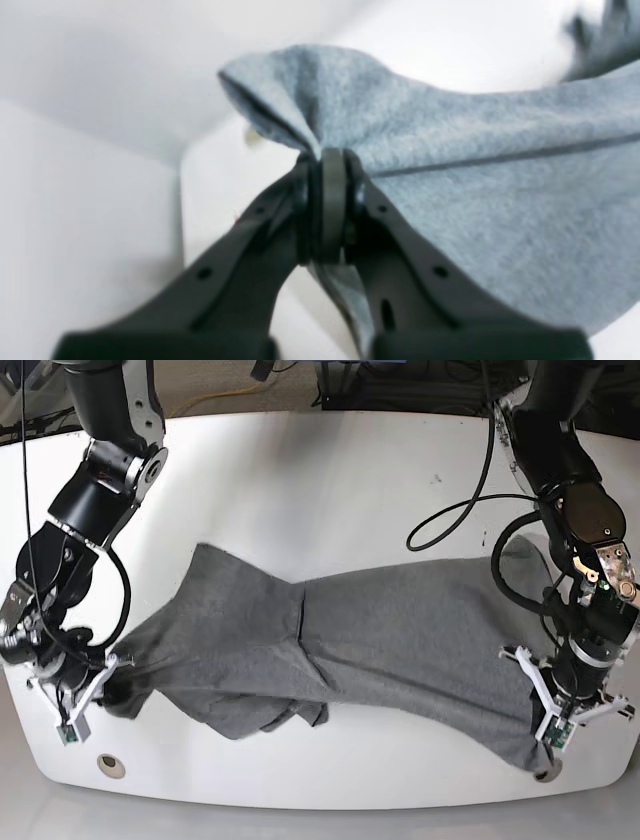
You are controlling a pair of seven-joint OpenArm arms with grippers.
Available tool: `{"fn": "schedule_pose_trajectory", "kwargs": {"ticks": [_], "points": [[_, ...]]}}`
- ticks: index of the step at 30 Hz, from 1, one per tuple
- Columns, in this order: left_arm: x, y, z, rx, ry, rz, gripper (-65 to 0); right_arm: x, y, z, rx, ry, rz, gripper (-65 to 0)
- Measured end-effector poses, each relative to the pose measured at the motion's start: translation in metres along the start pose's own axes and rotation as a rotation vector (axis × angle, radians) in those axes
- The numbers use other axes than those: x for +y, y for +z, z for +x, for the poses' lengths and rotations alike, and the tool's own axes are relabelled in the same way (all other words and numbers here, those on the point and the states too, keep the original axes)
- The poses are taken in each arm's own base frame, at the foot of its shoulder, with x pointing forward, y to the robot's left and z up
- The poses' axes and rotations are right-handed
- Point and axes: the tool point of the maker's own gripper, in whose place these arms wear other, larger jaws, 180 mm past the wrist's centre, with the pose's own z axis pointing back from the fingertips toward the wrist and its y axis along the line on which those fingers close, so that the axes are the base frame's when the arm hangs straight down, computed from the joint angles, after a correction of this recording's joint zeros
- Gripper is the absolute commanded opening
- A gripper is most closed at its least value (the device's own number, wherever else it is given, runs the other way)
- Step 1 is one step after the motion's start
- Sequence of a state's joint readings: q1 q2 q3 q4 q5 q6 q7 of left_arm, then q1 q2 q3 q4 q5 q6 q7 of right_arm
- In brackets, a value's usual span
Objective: Fold the T-shirt properly
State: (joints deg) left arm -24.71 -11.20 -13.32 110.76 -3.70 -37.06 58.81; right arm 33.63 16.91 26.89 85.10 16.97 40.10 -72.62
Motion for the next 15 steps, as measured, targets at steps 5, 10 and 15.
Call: {"fn": "schedule_pose_trajectory", "kwargs": {"ticks": [5,10,15], "points": [[0.033,0.005,0.049,-0.104,-0.020,0.076,-65.0,-0.009,0.002,0.054,-0.051,0.060,0.001,-65.0],[0.088,0.028,0.093,-0.191,-0.094,0.201,-65.0,-0.016,0.018,0.115,-0.114,0.130,-0.018,-65.0],[0.142,0.053,0.127,-0.224,-0.156,0.333,-65.0,-0.017,0.048,0.187,-0.220,0.209,-0.042,-65.0]]}}
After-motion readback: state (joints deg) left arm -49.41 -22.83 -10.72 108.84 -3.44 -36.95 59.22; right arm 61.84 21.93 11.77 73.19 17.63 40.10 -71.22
